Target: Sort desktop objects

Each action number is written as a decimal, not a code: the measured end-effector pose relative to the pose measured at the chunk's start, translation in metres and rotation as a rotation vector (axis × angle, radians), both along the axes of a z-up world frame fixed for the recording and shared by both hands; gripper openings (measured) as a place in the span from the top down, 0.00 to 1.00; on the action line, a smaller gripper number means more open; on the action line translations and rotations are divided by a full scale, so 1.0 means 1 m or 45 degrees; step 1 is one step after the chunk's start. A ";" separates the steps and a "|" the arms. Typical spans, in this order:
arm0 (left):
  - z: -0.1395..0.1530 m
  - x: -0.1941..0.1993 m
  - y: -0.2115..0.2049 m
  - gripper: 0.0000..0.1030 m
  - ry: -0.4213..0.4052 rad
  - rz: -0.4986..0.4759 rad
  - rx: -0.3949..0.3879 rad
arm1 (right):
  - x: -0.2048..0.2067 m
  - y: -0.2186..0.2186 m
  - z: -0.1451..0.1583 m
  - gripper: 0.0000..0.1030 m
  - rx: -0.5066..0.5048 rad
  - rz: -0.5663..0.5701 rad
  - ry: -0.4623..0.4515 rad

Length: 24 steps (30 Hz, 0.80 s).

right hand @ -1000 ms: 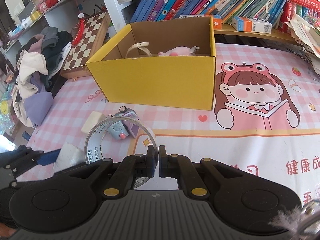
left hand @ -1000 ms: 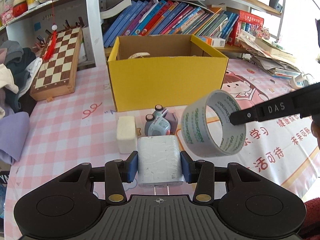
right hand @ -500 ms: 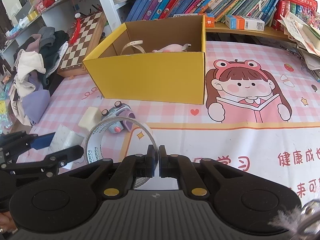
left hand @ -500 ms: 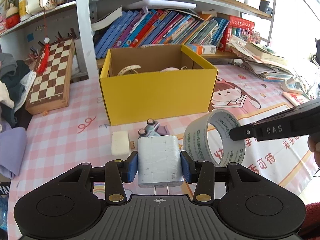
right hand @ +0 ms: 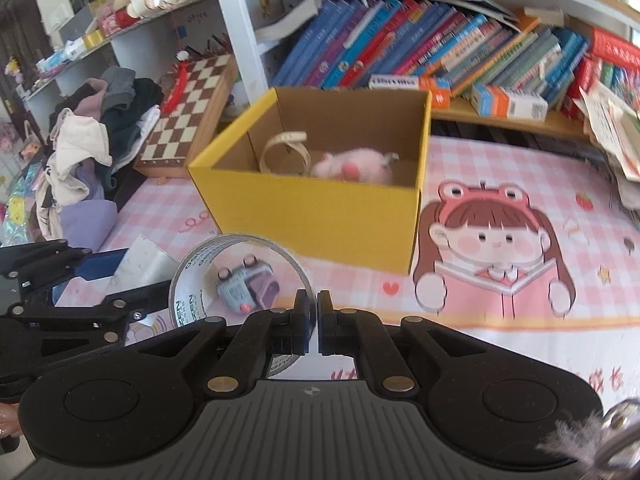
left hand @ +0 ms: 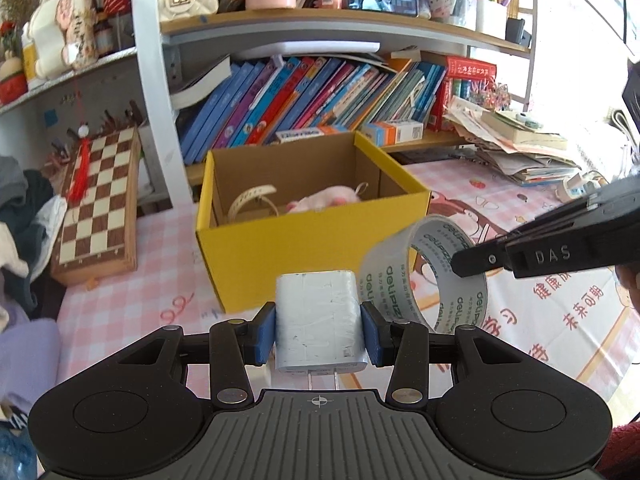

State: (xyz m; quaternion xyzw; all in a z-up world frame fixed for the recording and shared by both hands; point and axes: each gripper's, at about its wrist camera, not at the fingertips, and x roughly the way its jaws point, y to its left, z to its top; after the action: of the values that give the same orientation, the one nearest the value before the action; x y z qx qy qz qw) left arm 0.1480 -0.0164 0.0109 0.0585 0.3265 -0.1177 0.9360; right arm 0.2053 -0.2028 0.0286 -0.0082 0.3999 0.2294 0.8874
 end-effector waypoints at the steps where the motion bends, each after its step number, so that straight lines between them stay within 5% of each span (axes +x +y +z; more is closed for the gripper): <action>1: 0.002 0.002 -0.001 0.59 -0.005 -0.007 0.004 | 0.002 0.000 0.004 0.96 -0.001 0.008 -0.014; 24: 0.040 0.100 0.001 0.58 -0.122 0.055 0.030 | 0.117 0.008 0.065 0.96 -0.070 0.100 -0.239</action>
State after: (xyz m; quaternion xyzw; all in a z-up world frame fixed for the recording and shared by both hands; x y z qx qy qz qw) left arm 0.2478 -0.0159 0.0513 0.0678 0.2837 -0.0908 0.9522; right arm 0.3227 -0.1953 0.0935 -0.0697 0.3206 0.2512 0.9106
